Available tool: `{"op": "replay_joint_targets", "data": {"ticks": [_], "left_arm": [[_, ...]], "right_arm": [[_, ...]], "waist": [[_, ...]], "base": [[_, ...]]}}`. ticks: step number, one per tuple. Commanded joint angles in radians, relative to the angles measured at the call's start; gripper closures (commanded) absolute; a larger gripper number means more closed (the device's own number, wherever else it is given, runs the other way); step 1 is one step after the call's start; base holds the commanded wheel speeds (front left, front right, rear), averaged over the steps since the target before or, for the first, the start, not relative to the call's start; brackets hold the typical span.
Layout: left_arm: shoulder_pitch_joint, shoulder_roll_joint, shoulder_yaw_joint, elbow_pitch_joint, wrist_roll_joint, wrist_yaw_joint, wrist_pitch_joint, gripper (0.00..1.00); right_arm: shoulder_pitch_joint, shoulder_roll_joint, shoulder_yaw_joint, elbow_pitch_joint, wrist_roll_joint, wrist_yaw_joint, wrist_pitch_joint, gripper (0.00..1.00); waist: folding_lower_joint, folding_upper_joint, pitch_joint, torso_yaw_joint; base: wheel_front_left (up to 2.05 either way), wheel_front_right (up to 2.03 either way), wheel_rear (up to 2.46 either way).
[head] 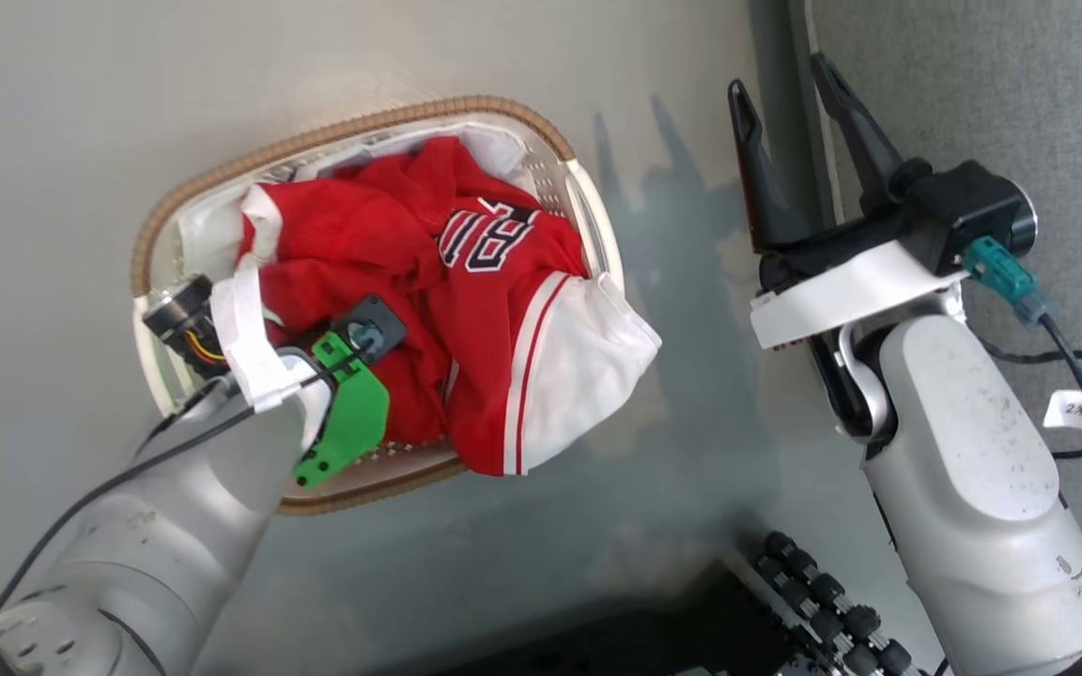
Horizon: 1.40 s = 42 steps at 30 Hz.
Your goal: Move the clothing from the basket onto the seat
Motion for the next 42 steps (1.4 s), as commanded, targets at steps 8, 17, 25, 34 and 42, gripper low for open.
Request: {"op": "replay_joint_targets", "data": {"ticks": [8, 17, 25, 34, 42], "left_arm": [[0.092, -0.023, 0.023, -0.005, -0.094, 0.002, -0.129, 1.0], [0.208, -0.069, 0.074, -0.039, -0.224, 0.002, -0.211, 1.0], [0.281, -0.086, 0.115, -0.109, -0.263, 0.019, -0.235, 1.0], [0.388, -0.036, 0.28, -0.35, -0.269, 0.096, -0.236, 1.0], [0.483, 0.017, 0.435, -0.569, -0.209, 0.144, -0.236, 1.0]], "right_arm": [[0.071, -0.004, -0.004, 0.057, -0.028, -0.001, -0.005, 0.0], [0.174, -0.005, -0.03, 0.113, -0.043, -0.001, -0.005, 0.0], [0.273, -0.004, -0.055, 0.144, -0.031, -0.001, -0.005, 0.0], [0.364, -0.004, -0.059, 0.164, -0.012, -0.001, -0.005, 0.0], [0.438, -0.004, -0.051, 0.161, -0.002, -0.001, -0.005, 0.0]], "waist": [[0.0, 0.0, -0.237, 0.093], [0.0, 0.0, -0.451, 0.166], [0.0, 0.0, -0.581, 0.216], [0.0, 0.0, -0.712, 0.224], [0.0, 0.0, -0.796, 0.229]], "base": [[0.0, 0.0, 0.0], [0.0, 0.0, 0.0], [0.0, 0.0, 0.0], [0.0, 0.0, 0.0], [0.0, 0.0, 0.0]]}}
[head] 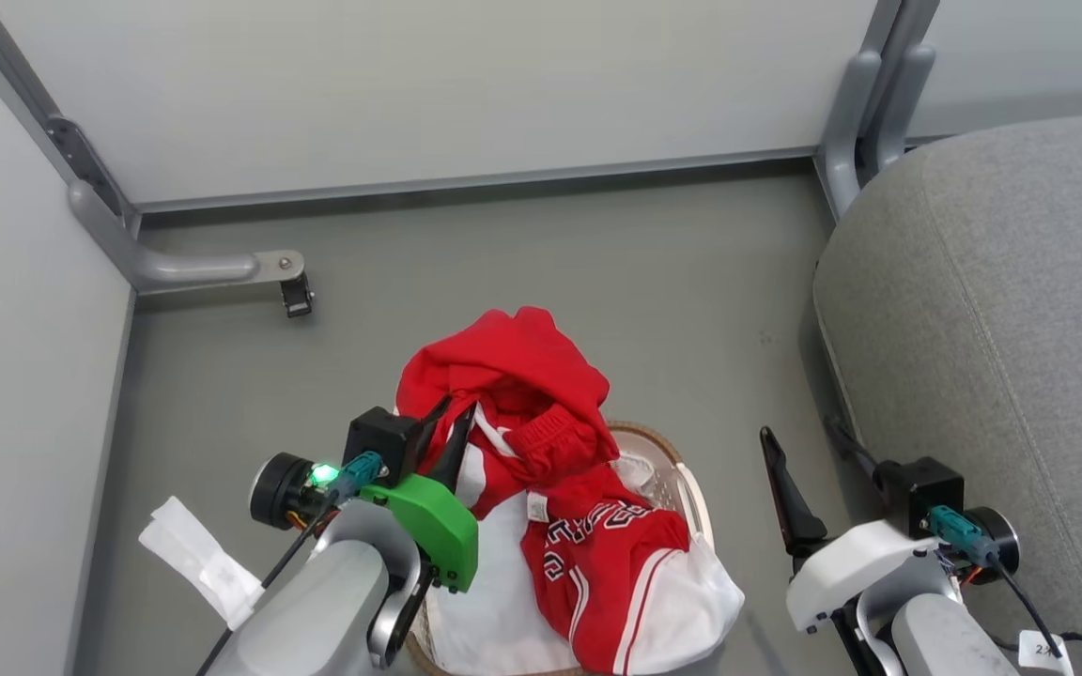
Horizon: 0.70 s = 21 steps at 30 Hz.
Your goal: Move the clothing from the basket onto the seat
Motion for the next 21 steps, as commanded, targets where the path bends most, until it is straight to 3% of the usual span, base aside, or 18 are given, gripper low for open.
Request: {"op": "replay_joint_targets", "data": {"ticks": [1, 6, 21], "left_arm": [[0.022, 0.01, 0.026, -0.029, 0.016, 0.008, -0.004, 1.0], [0.043, 0.013, 0.109, -0.129, 0.04, 0.014, -0.004, 1.0], [-0.019, -0.022, 0.319, -0.362, 0.126, -0.03, -0.004, 1.0]], "right_arm": [[0.022, -0.004, 0.008, 0.0, 0.002, -0.001, -0.005, 0.0], [0.047, -0.004, 0.023, 0.001, 0.011, -0.001, -0.005, 0.0], [0.059, -0.004, 0.042, 0.017, 0.02, -0.001, -0.005, 0.0]], "waist": [[0.0001, 0.0, -0.059, 0.017], [0.0001, 0.0, -0.082, 0.019], [0.0001, 0.0, -0.064, 0.014]], "base": [[0.0, 0.0, 0.0], [0.0, 0.0, 0.0], [0.0, 0.0, 0.0]]}}
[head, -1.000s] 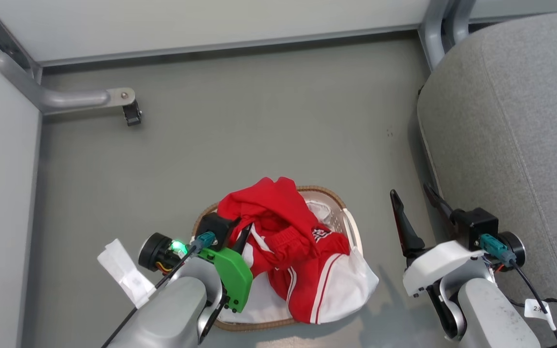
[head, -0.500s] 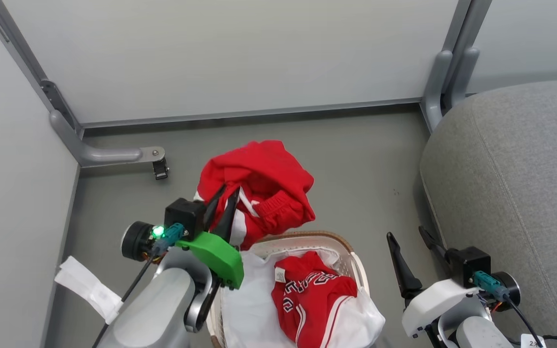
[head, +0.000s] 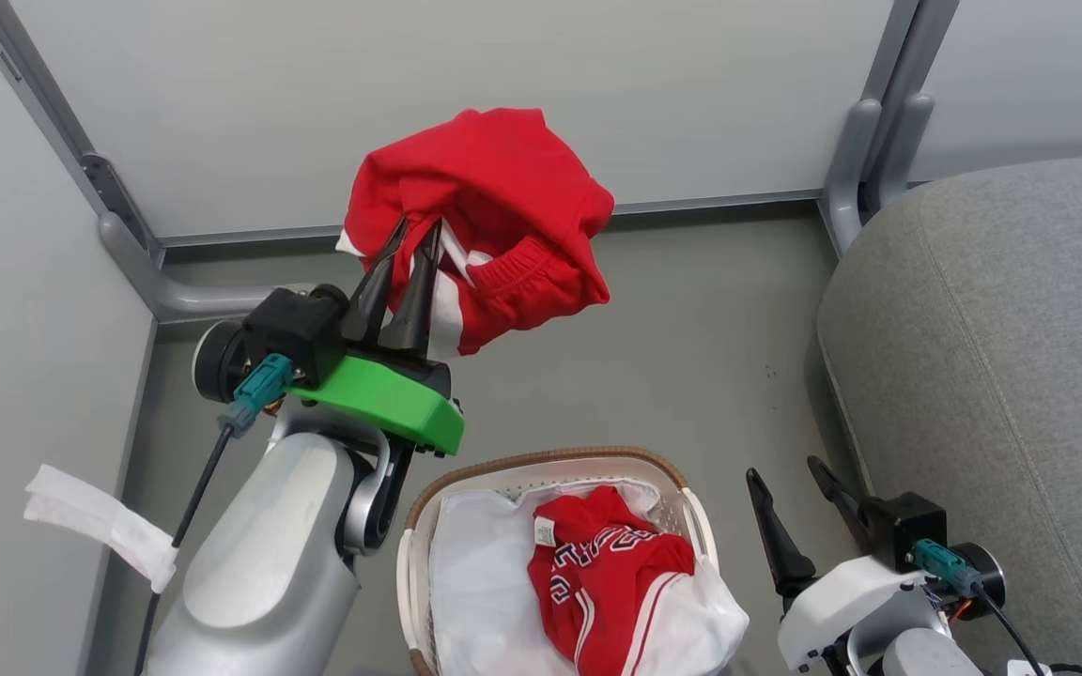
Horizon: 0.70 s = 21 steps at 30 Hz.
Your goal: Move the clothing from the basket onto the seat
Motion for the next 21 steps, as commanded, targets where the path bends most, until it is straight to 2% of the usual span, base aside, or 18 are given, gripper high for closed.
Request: {"op": "replay_joint_targets", "data": {"ticks": [1, 9, 12, 21], "left_arm": [[-0.015, -0.006, 0.015, -0.01, 0.013, -0.008, -0.004, 1.0], [-0.009, -0.031, 0.052, -0.027, 0.041, -0.033, -0.004, 1.0], [-0.003, -0.037, 0.059, -0.017, 0.051, -0.043, -0.004, 1.0], [0.008, -0.051, 0.075, 0.007, 0.072, -0.062, -0.004, 1.0]], "right_arm": [[0.006, -0.004, 0.0, 0.003, 0.001, -0.001, -0.005, 0.0], [-0.009, -0.004, 0.011, -0.003, 0.0, -0.001, -0.005, 0.0], [-0.028, -0.005, 0.025, -0.039, 0.039, -0.001, -0.005, 0.0], [-0.179, -0.004, 0.182, -0.219, 0.107, -0.001, -0.005, 0.0]], "waist": [[0.0001, 0.0, 0.003, -0.001], [0.0001, 0.0, 0.012, 0.0], [0.0001, 0.0, 0.017, 0.003], [0.0001, 0.0, 0.037, 0.0]], "base": [[0.0, 0.0, 0.0], [0.0, 0.0, 0.0], [0.0, 0.0, 0.0], [0.0, 0.0, 0.0]]}}
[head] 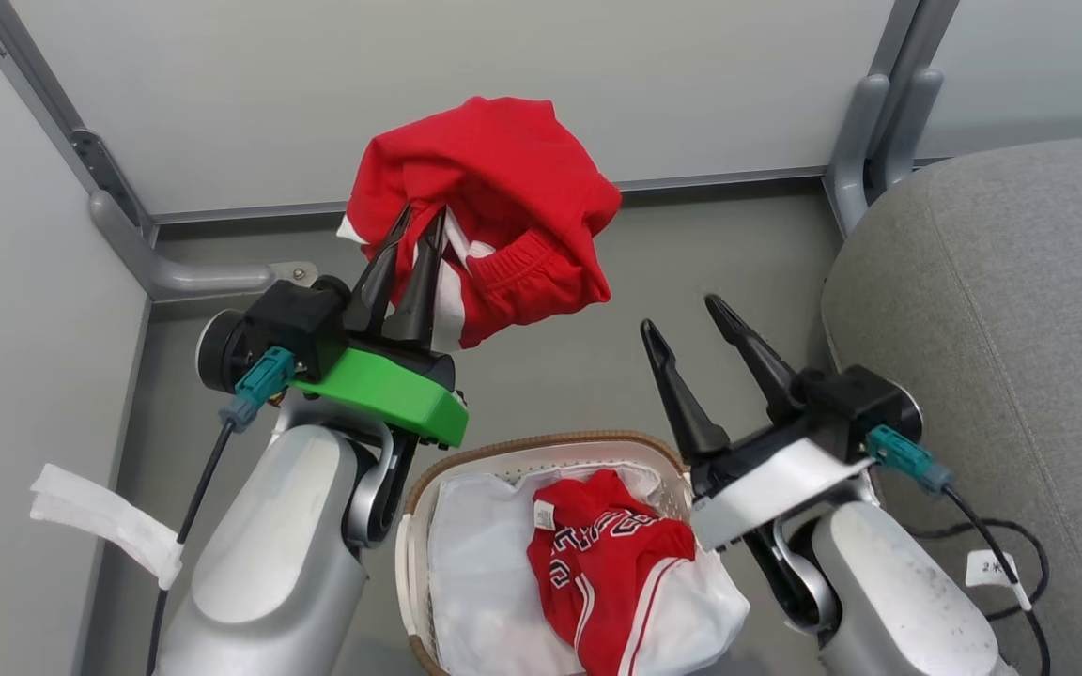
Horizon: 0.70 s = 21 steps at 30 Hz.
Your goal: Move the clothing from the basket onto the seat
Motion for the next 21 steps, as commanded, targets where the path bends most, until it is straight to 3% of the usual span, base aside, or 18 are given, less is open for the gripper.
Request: {"op": "replay_joint_targets", "data": {"ticks": [1, 11, 21], "left_arm": [[0.011, -0.003, 0.004, 0.006, 0.01, -0.007, -0.004, 1.0], [0.012, -0.021, -0.008, 0.027, 0.026, -0.023, -0.004, 1.0], [0.021, -0.028, -0.041, 0.034, 0.022, -0.036, -0.004, 1.0]], "right_arm": [[-0.027, -0.005, 0.024, -0.021, 0.015, -0.001, -0.005, 0.0], [-0.171, -0.005, 0.143, -0.066, 0.09, -0.001, -0.004, 0.0], [-0.295, -0.005, 0.219, 0.095, 0.095, -0.001, -0.004, 0.0]], "waist": [[0.0001, 0.0, 0.002, 0.0], [0.0001, 0.0, 0.01, 0.01], [0.0001, 0.0, 0.01, 0.024]], "base": [[0.0, 0.0, 0.0], [0.0, 0.0, 0.0], [0.0, 0.0, 0.0]]}}
